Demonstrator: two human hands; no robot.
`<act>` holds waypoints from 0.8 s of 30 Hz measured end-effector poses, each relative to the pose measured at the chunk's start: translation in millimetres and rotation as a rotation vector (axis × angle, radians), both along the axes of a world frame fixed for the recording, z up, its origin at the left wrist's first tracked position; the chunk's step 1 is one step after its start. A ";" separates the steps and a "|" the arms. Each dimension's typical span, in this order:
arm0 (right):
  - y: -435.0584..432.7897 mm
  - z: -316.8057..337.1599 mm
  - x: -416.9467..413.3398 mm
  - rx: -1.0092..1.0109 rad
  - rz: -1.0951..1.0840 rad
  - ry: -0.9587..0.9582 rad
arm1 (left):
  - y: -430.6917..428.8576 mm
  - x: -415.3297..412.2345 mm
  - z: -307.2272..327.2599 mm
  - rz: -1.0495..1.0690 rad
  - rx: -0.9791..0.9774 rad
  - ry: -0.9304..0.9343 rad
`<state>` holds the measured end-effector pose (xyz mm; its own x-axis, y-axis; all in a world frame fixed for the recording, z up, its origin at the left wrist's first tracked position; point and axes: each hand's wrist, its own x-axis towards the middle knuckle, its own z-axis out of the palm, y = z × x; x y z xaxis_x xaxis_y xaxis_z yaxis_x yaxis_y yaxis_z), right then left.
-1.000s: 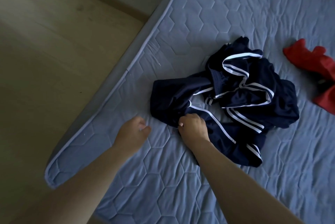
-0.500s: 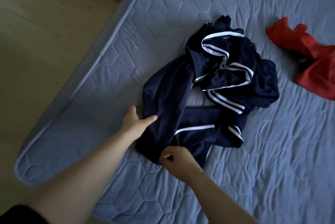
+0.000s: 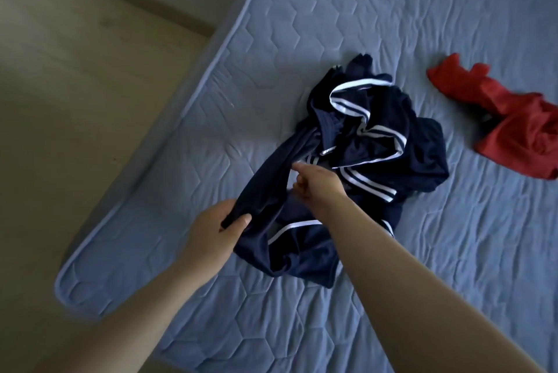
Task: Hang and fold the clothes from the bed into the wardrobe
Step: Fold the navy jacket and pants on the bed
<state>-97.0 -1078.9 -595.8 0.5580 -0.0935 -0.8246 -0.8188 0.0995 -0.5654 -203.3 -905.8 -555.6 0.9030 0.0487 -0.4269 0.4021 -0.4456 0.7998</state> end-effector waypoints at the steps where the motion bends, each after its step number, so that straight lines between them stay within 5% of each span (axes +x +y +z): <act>1: -1.4 15.3 -0.5 -0.022 0.016 -0.005 | 0.3 4.1 16.2 0.006 -0.013 -0.012; 5: -9.1 55.6 -8.0 0.054 -0.011 0.064 | -14.3 9.4 62.1 -0.092 -0.015 -0.068; 8: -10.5 75.9 -7.3 0.004 0.002 -0.054 | -24.3 3.8 81.5 -0.193 -0.040 -0.086; 12: -17.9 96.2 -24.1 -0.127 0.154 -0.185 | -12.2 -3.0 78.4 -0.210 -0.068 0.078; 17: -38.2 132.4 -82.1 -0.113 0.441 -0.342 | -15.4 3.6 72.6 0.154 -0.604 0.440; 24: -62.6 142.3 -122.7 -0.016 0.744 -0.283 | -71.8 30.6 58.7 0.182 -0.550 0.557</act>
